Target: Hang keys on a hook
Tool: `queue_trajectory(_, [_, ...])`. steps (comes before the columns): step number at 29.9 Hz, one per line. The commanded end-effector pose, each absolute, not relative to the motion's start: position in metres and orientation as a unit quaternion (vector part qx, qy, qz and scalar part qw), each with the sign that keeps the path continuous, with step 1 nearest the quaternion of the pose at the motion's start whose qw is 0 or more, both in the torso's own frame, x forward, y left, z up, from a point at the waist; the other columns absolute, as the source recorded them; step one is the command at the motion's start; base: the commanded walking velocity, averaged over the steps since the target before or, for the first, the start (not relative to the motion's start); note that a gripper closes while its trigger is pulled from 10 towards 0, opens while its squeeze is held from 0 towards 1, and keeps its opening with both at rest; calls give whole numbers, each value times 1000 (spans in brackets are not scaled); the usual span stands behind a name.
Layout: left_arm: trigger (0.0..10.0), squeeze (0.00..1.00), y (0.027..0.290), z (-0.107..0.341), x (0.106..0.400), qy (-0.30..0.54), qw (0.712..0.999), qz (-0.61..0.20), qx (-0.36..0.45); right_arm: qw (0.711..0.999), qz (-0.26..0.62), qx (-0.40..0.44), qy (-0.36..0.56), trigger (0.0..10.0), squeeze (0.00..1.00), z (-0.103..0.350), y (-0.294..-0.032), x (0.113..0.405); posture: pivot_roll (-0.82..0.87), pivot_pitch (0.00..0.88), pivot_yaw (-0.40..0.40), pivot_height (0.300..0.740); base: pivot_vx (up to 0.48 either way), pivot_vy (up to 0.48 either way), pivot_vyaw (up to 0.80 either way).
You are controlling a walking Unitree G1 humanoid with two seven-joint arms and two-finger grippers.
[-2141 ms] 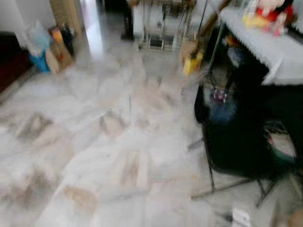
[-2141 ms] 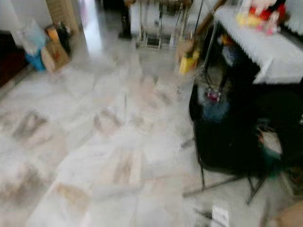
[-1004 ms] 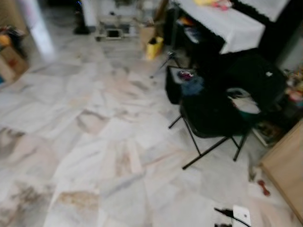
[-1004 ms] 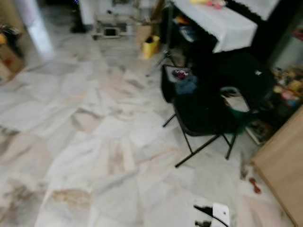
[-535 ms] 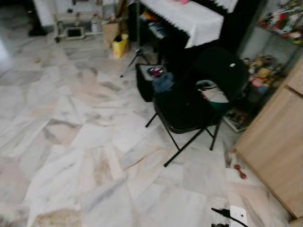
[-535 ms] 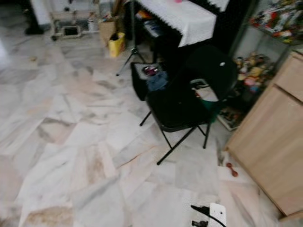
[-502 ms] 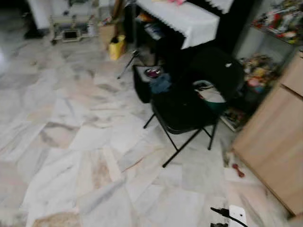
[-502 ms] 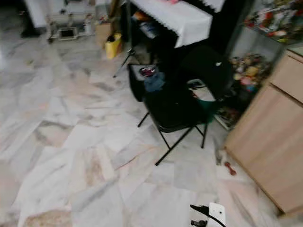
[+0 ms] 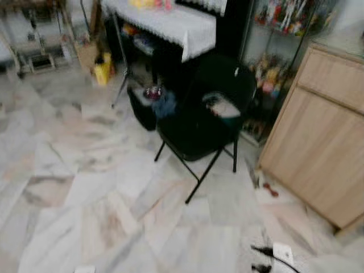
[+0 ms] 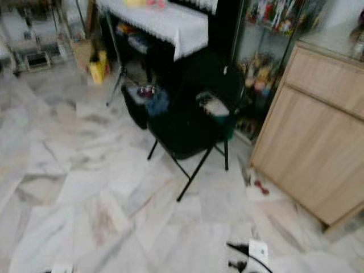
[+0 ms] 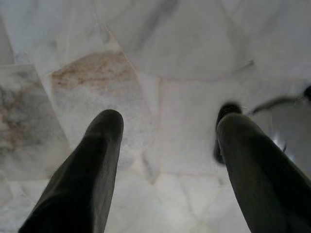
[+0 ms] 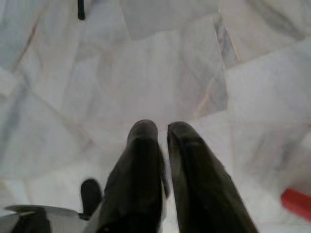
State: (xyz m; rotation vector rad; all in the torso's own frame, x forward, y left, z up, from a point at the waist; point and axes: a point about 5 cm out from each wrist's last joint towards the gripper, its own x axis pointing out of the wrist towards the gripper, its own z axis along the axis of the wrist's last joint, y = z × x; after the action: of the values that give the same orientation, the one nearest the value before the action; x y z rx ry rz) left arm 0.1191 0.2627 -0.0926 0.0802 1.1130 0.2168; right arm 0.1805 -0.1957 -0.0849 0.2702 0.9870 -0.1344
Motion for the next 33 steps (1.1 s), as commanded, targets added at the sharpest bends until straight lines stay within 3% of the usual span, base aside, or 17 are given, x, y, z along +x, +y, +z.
queue_trajectory(1, [10000, 0, 256, -93, 123, 527, 844, 96, 33, 864, -77, 126, 481, 10000, 1000, -86, -205, 174, 142, 0, -6, 740, 0, 0, -775])
queue_trajectory(11, [10000, 0, 247, -99, 114, 535, 839, 98, 15, 863, -73, 105, 489, 10000, 1000, -88, -216, 166, 138, 0, -43, 740, 0, 0, -774])
queue_trajectory(30, [10000, 0, 249, -98, 114, 534, 838, 111, 8, 863, -66, 96, 492, 10000, 1000, -88, -214, 167, 208, 0, -65, 740, 0, 0, -746])
queue_trajectory(31, [10000, 0, 248, -98, 114, 533, 839, 110, 6, 863, -70, 95, 492, 10000, 353, -88, -215, 167, 195, 0, -59, 740, 0, 0, 0])
queue_trajectory(32, [10000, 0, 248, -98, 115, 532, 840, 108, 7, 863, -71, 99, 490, 10000, 0, -88, -215, 167, 183, 0, -57, 740, 0, 0, 0])
queue_trajectory(33, [10000, 0, 248, -99, 115, 532, 840, 106, 7, 863, -73, 102, 489, 10000, 0, -88, -215, 167, 183, 0, -57, 740, 0, 0, 0])
